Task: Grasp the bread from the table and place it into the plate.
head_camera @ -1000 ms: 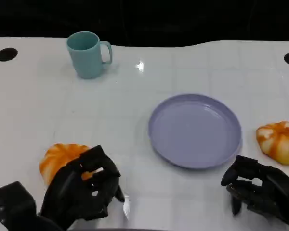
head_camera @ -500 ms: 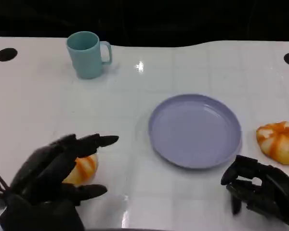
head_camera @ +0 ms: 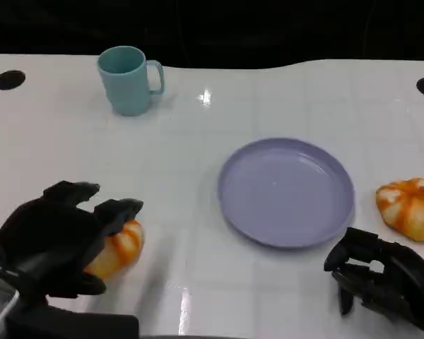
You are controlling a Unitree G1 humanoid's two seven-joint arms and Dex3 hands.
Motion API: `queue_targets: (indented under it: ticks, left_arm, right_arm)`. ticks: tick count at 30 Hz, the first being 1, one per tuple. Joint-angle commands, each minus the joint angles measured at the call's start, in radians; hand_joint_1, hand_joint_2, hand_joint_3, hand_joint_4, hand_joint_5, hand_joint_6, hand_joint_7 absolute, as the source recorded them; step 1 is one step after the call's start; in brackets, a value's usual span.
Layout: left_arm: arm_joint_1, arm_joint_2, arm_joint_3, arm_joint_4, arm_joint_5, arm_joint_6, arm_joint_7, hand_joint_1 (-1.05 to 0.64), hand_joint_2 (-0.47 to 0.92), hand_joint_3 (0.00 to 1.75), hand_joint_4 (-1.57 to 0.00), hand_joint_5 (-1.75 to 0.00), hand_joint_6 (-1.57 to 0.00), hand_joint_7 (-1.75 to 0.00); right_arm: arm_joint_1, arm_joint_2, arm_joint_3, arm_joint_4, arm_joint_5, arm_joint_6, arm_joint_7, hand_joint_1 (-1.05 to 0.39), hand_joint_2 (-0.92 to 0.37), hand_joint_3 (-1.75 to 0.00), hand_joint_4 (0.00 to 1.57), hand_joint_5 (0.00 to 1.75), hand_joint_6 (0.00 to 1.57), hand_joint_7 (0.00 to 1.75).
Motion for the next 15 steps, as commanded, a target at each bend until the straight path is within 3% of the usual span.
queue_targets:
  ticks: [1, 15]
  left_arm:
    - [-0.031, 0.015, -0.028, 0.025, 0.030, 0.038, -0.010, -0.28, 0.72, 0.00, -0.11, -0.09, -0.29, 0.00]
    - [-0.130, 0.023, -0.109, 0.195, 0.031, 0.094, -0.006, -0.32, 0.68, 0.00, -0.09, -0.04, -0.22, 0.00]
  right_arm:
    - [0.023, -0.006, 0.002, 0.014, -0.017, 0.004, -0.013, -0.56, -0.92, -0.27, 0.67, 1.75, 0.67, 1.39]
    - [0.041, -0.006, 0.003, -0.007, -0.005, 0.009, 0.001, -0.51, -0.92, -0.27, 0.66, 1.75, 0.65, 1.40]
